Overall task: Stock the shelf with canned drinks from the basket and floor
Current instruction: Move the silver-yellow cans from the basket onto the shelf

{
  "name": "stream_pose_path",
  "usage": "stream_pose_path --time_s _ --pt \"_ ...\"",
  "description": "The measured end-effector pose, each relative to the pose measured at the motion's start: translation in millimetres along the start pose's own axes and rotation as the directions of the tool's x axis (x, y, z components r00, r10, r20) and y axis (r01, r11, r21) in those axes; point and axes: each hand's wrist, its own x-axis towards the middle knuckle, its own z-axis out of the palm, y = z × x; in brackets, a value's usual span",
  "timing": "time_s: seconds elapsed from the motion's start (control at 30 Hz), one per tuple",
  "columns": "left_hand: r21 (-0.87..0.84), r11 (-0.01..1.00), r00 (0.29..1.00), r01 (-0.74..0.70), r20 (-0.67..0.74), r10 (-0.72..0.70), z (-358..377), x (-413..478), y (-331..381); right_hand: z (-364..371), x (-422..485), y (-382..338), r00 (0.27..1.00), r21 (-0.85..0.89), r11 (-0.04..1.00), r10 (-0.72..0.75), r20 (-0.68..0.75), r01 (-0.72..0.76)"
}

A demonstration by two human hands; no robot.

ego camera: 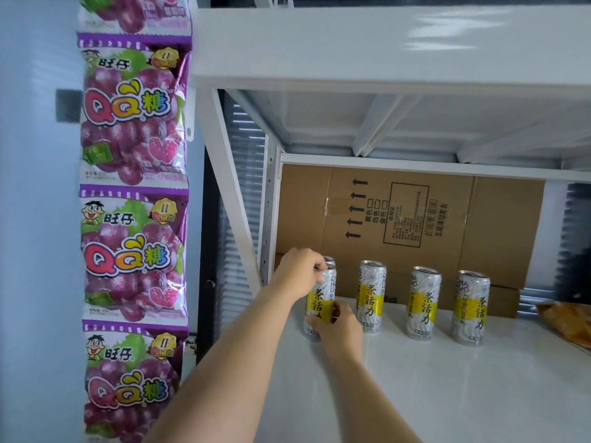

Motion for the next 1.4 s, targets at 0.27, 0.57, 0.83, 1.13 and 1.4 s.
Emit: stream_pose_path --time_s 0.27,0.57,0.83,1.13,1.4 --pt "-0.364 0.908 0.959 0.208 -0.109 -0.263 0.5 -14.3 0.5 -20.2 -12.4 -19.7 0.994 0.105 0.988 0.111 -0.015 -0.109" --pt "-0.744 0.586 0.779 0.32 -0.145 -0.609 16.5 -80.6 22.8 -58.6 -70.4 -35.2 0.966 0.398 0.897 0.243 -0.088 -0.19" --pt "-0.87 0.399 0.851 0.289 0.043 -0.523 10.7 -158.6 63.1 -73.8 -149.9 -37.7 0.938 0.594 0.755 0.346 -0.005 -0.276" --pt "-0.907 0.369 0.866 0.204 -0.009 -0.5 -43.1 -273.4 102.1 -113.3 -249.8 -70.5 0.968 0.631 0.743 0.244 0.05 -0.22" --pt "-0.893 0.378 0.751 0.243 -0.074 -0.656 -83.9 -407.7 98.2 -99.7 -361.2 -76.4 0.943 0.601 0.727 0.255 0.214 -0.333"
